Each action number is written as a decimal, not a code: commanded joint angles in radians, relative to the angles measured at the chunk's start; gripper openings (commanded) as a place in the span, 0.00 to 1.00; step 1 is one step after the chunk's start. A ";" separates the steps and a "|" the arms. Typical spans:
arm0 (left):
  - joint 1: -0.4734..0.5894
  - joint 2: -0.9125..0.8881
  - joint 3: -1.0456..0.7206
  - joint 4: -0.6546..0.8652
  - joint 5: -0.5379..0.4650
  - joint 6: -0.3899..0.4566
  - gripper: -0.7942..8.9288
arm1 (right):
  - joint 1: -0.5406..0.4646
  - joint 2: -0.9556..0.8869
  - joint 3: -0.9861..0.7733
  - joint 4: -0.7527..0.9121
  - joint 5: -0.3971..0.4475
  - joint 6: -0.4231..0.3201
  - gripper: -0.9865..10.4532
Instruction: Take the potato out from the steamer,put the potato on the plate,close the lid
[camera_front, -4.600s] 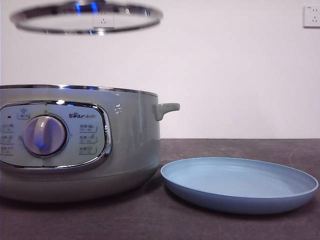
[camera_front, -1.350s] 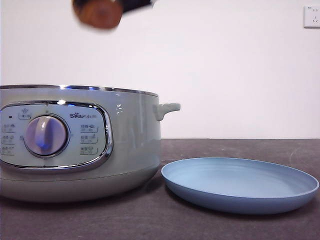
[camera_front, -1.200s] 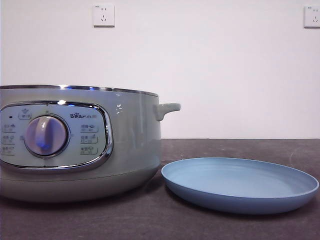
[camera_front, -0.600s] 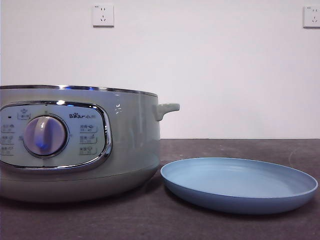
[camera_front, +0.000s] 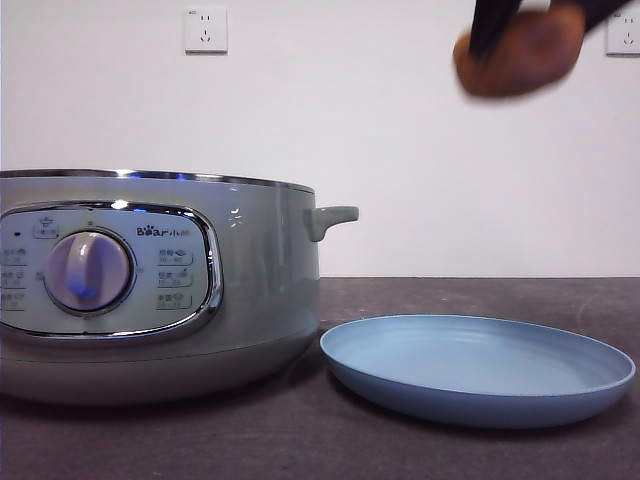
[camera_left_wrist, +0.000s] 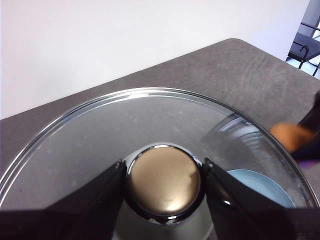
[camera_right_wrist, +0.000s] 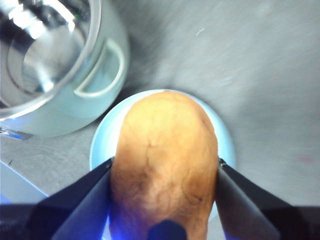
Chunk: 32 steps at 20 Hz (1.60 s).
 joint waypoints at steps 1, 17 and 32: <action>0.000 -0.013 0.014 0.056 0.002 0.013 0.07 | 0.000 0.016 -0.157 0.121 -0.009 0.031 0.08; 0.000 -0.012 0.014 0.061 0.001 0.015 0.07 | 0.010 0.335 -0.383 0.414 -0.009 0.074 0.16; 0.000 -0.012 0.014 0.062 -0.002 0.016 0.07 | 0.008 0.239 -0.353 0.414 -0.007 0.081 0.50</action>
